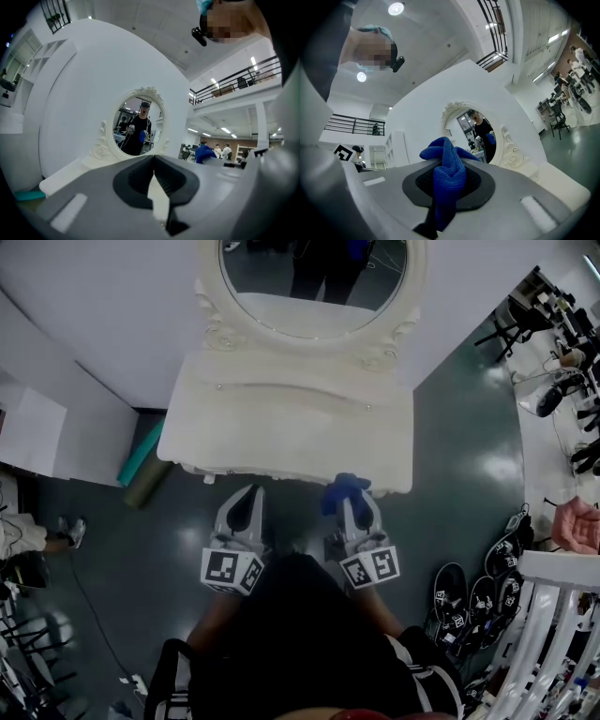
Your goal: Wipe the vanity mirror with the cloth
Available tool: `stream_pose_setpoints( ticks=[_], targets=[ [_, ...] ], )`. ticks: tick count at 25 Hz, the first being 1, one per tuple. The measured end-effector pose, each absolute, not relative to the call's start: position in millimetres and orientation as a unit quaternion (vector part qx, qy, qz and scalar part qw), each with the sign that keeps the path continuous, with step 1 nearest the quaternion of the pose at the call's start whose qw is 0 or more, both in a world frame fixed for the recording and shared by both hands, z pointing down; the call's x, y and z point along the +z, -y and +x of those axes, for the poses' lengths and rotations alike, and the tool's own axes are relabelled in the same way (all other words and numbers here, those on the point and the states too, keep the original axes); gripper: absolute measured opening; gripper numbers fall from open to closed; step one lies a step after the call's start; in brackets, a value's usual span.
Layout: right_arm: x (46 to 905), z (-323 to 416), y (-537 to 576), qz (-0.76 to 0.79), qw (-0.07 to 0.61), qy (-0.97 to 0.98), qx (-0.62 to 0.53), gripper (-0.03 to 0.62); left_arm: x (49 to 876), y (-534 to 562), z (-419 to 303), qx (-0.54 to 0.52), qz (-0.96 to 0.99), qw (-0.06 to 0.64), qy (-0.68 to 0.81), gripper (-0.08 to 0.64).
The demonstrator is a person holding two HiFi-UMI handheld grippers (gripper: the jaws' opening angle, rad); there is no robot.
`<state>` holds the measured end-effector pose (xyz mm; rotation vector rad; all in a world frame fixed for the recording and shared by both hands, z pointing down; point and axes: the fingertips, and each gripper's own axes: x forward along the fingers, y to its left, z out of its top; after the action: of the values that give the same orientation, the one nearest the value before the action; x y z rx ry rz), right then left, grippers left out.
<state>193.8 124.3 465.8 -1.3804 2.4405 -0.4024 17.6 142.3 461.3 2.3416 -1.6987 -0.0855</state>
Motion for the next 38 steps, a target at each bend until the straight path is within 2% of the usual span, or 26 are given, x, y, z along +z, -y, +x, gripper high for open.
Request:
stream_pose_setpoints(
  ticks=[8, 25, 38],
  targets=[
    [459.3, 185.9, -64.8, -0.507, 0.161, -0.838, -0.124, 0.044, 459.3, -73.5, 14.1, -0.036, 0.822, 0.127, 0.554, 0.008],
    [442.5, 123.9, 56.9, -0.575, 0.168, -0.793, -0.111, 0.044, 436.7, 67.0, -54.3, -0.038, 0.855, 0.133, 0.5, 0.008],
    [441.9, 142.4, 119.3, -0.603, 0.192, -0.764, -0.122, 0.044, 418.3, 120.8, -55.4, -0.046, 0.859, 0.122, 0.495, 0.008]
  ],
)
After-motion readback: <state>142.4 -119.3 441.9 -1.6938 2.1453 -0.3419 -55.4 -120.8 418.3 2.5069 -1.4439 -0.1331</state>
